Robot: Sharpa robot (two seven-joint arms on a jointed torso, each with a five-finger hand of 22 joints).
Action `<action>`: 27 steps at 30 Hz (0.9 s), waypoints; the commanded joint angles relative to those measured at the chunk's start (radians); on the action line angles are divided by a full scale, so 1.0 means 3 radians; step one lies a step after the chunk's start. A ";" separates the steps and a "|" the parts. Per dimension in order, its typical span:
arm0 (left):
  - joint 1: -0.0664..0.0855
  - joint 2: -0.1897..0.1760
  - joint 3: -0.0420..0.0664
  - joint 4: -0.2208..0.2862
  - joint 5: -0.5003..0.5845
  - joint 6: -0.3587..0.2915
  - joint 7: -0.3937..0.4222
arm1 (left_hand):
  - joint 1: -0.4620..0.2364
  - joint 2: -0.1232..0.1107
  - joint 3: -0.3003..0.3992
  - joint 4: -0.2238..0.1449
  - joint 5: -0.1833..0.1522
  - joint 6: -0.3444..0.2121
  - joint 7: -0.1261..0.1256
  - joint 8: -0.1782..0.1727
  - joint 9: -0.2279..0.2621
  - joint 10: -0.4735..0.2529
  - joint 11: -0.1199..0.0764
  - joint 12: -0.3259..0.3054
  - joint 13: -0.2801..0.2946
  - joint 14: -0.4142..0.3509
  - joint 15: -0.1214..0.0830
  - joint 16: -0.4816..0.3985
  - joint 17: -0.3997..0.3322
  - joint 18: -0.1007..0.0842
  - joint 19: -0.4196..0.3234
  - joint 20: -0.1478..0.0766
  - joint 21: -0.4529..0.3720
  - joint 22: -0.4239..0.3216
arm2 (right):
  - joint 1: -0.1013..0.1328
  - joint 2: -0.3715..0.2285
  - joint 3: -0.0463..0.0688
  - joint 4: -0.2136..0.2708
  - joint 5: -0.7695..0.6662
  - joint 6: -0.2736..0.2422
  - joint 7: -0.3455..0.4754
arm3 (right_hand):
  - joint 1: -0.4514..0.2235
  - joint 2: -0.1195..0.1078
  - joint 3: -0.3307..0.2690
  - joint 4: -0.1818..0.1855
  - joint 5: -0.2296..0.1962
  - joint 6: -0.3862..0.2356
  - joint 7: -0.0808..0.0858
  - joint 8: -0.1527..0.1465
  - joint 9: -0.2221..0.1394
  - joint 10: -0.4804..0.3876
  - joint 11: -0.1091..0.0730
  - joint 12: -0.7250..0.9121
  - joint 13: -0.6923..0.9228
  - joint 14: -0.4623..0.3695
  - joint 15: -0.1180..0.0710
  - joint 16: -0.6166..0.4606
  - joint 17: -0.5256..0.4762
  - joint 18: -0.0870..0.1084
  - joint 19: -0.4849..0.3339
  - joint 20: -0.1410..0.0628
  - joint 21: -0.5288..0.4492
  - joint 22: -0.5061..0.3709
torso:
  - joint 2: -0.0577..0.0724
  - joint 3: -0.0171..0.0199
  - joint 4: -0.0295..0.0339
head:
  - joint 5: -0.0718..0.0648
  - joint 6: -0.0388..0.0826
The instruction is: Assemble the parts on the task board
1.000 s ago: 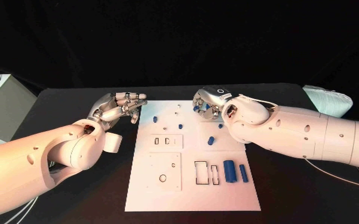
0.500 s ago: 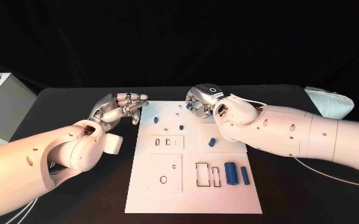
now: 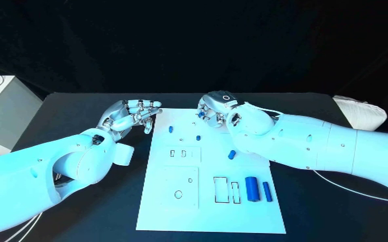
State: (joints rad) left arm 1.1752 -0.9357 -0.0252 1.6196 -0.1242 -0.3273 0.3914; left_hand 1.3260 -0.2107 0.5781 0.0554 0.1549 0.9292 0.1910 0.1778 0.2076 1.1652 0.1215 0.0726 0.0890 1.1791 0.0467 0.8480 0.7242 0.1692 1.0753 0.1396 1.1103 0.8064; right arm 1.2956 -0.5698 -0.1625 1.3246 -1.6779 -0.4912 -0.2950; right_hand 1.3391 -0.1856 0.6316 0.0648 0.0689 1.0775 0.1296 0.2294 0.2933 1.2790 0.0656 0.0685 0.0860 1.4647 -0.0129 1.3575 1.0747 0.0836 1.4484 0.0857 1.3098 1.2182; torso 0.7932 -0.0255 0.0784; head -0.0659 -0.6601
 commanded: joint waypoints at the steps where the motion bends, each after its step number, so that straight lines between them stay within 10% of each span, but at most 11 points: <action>1: 0.0008 0.0010 0.0003 0.0004 -0.0013 0.0067 0.0012 | -0.0030 -0.0002 0.0002 0.0020 -0.0009 -0.0018 0.0011 0.0012 0.0006 -0.0021 0.0009 0.0007 0.0004 -0.0029 -0.0003 0.0016 0.0004 -0.0047 -0.0017 0.0006 0.0019 0.0003 | -0.0002 0.0021 0.0005 -0.0014 -0.0051 -0.0044 -0.0012 | 0.0012 0.0023 -0.0007 0.0010 -0.0001 -0.0006 -0.0006 0.0023 0.0170 0.0037 -0.0020 -0.0013 0.0005 0.0069 -0.0029 0.0012 -0.0003 -0.0040 0.0006 -0.0023 -0.0003 -0.0004 | 0.0007 -0.0003 0.0007 | 0.0004 0.0013; 27: 0.0019 0.0008 0.0003 0.0002 -0.0018 0.0070 -0.0003 | -0.0031 0.0000 0.0002 0.0021 -0.0009 -0.0018 0.0010 0.0013 0.0007 -0.0020 0.0008 0.0009 0.0005 -0.0029 -0.0004 0.0017 0.0004 -0.0047 -0.0018 0.0007 0.0021 0.0004 | -0.0001 0.0150 0.0019 -0.0140 -0.0117 0.0032 -0.0026 | 0.0010 0.0008 -0.0005 0.0003 0.0011 -0.0017 -0.0002 0.0025 0.0183 0.0031 -0.0017 -0.0016 0.0004 0.0068 -0.0029 0.0015 -0.0002 -0.0040 0.0004 -0.0023 -0.0004 -0.0003 | 0.0025 -0.0020 0.0018 | 0.0024 0.0008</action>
State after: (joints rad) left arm 1.1792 -0.9348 -0.0254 1.6185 -0.1254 -0.3244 0.3867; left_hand 1.3260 -0.2107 0.5782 0.0554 0.1549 0.9292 0.1910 0.1778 0.2085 1.1652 0.1215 0.0726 0.0896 1.1791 0.0467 0.8479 0.7240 0.1692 1.0754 0.1396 1.1103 0.8061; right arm 1.2950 -0.5282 -0.1576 1.2838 -1.6922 -0.4996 -0.3008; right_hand 1.3415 -0.1833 0.6310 0.0650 0.0689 1.0698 0.1302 0.2345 0.2972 1.2806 0.0670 0.0645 0.0862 1.4647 -0.0128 1.3575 1.0756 0.0839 1.4484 0.0858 1.3097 1.2178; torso 0.7998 -0.0305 0.0828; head -0.0586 -0.6563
